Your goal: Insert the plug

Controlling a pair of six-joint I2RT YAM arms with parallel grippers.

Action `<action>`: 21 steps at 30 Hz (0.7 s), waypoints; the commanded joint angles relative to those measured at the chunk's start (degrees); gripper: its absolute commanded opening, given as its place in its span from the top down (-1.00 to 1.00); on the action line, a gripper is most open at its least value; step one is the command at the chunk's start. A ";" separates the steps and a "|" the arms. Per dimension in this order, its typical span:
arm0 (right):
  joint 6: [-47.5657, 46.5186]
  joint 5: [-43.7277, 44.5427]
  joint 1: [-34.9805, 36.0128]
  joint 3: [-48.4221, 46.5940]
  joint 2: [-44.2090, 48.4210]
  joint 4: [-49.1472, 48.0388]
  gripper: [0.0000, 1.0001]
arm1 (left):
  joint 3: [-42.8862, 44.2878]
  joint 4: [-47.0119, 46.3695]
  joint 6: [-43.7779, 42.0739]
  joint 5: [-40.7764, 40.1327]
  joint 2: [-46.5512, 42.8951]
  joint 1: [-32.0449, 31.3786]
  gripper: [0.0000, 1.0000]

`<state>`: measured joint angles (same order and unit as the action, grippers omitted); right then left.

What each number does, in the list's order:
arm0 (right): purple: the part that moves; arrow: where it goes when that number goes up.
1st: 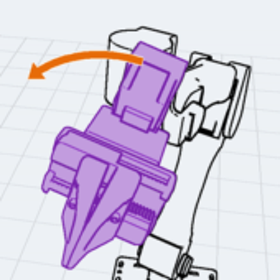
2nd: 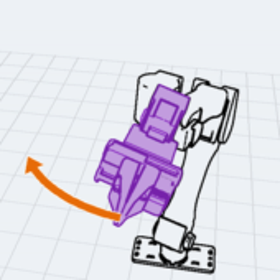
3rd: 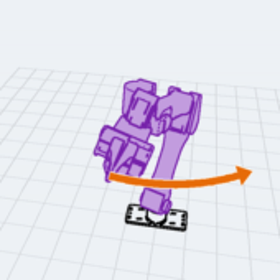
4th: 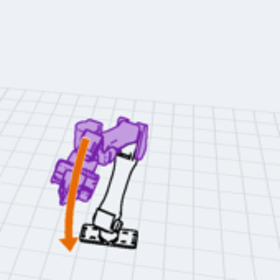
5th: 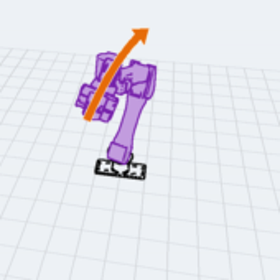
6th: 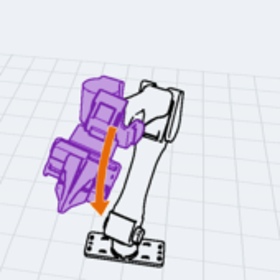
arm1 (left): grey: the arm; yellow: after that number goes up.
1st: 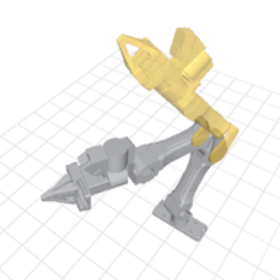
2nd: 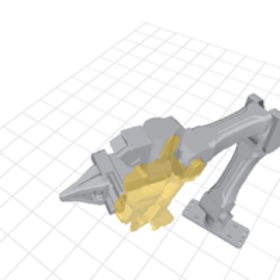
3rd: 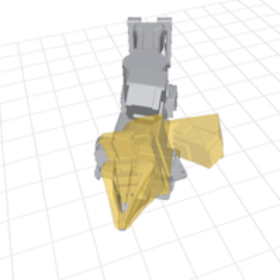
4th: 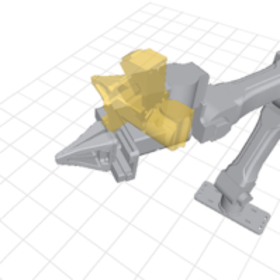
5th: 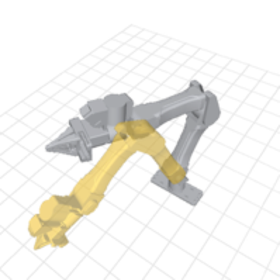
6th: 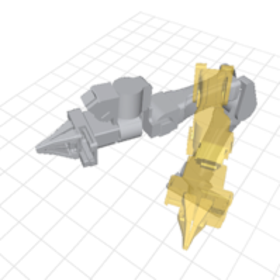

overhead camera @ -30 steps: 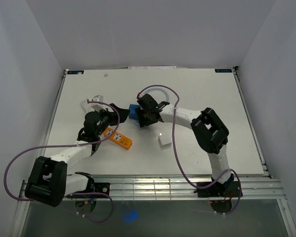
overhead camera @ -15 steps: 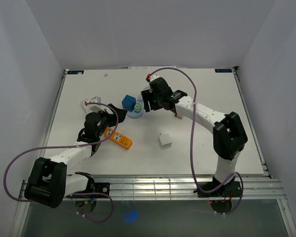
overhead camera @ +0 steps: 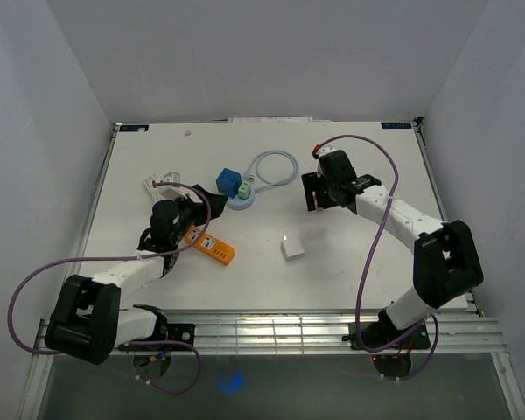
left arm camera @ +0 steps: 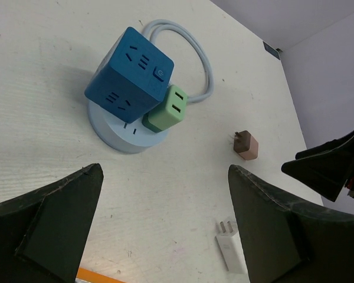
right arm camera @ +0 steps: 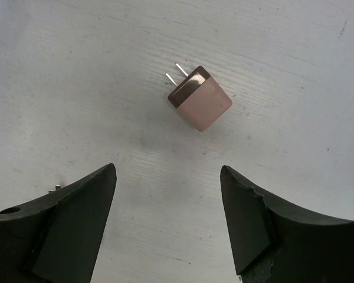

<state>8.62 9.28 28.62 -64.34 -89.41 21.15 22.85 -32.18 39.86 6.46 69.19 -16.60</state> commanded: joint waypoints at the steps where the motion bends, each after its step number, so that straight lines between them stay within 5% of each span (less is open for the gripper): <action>1: -4.93 0.92 -1.63 0.53 -1.46 -3.13 -0.54 | -0.62 -2.53 -0.39 1.89 -0.19 0.25 -0.96; 9: -8.00 0.91 -3.49 -1.05 -8.14 -4.01 -0.69 | -0.44 -3.76 -1.01 3.03 1.03 0.25 -0.96; 21: -14.59 4.17 -3.48 -7.99 -17.90 -3.83 -0.67 | -0.44 -3.94 -1.36 3.47 1.39 0.25 -0.96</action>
<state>-2.20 12.01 25.10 -68.93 -106.48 18.98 22.85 -34.81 39.11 9.02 70.83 -16.60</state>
